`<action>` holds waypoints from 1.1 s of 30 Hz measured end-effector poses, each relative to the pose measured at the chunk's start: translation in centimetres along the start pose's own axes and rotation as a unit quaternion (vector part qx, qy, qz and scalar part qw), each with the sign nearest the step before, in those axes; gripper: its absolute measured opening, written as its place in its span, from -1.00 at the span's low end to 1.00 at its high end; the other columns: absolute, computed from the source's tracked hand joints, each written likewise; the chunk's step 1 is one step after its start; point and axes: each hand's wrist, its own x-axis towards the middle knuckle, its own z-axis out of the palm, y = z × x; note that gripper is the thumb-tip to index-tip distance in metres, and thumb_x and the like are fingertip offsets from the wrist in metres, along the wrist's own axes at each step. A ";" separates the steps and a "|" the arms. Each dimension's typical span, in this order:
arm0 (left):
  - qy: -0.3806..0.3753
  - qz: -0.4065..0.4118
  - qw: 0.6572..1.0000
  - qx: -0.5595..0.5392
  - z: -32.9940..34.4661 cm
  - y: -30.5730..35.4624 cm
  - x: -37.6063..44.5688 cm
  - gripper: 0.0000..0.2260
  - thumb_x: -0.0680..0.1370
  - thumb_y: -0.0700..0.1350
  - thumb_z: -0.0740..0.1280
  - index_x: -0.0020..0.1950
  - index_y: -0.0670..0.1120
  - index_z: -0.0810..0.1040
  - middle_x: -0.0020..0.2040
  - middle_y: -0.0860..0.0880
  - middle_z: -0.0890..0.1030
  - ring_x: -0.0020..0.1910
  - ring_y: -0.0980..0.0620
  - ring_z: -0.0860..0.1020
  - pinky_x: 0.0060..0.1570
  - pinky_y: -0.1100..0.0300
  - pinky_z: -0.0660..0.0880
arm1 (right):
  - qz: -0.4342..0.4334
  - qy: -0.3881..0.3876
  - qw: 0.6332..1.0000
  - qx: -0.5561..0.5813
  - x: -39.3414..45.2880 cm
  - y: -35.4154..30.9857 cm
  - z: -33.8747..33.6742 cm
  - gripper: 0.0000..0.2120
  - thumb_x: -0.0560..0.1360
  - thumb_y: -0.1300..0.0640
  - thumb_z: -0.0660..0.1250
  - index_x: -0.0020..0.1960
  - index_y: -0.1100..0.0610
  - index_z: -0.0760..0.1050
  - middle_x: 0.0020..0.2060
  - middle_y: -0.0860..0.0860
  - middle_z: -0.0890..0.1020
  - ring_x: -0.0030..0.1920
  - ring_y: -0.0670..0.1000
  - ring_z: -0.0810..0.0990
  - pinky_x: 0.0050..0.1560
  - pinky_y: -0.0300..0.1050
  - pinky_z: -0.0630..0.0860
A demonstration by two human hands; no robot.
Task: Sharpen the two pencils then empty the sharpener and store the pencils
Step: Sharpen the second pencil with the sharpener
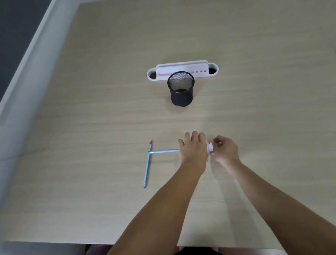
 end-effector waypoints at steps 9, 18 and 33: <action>0.001 -0.001 1.000 -0.004 0.3 0.2 0.1 -0.54 0.42 -0.20 0.42 0.25 -0.15 0.32 0.22 -0.12 0.41 0.19 -0.13 0.38 0.08 0.08 0.34 | -0.099 -0.040 0.992 0.065 -4.8 -0.4 -3.0 -0.66 0.57 0.10 0.11 -0.38 0.10 0.31 -0.46 0.01 0.41 -0.46 0.01 0.40 -0.36 -0.08 0.39; 0.007 -0.014 1.000 -0.012 0.2 0.3 0.1 -0.50 0.38 -0.22 0.46 0.24 -0.14 0.32 0.20 -0.09 0.41 0.16 -0.10 0.38 -0.05 0.12 0.26 | 0.008 -0.019 1.000 -0.009 0.5 -0.5 0.1 -0.78 0.45 0.20 0.16 -0.35 0.08 0.44 -0.45 0.04 0.48 -0.36 0.13 0.44 -0.34 -0.11 0.37; 0.014 -0.014 1.000 -0.022 0.7 0.5 0.4 -0.52 0.41 -0.17 0.46 0.25 -0.13 0.32 0.20 -0.10 0.42 0.17 -0.12 0.38 0.02 0.09 0.32 | -0.038 -0.011 0.999 0.036 1.2 -3.2 -2.3 -0.79 0.49 0.01 0.27 -0.24 0.11 0.49 -0.40 0.03 0.57 -0.38 0.08 0.53 -0.33 -0.17 0.41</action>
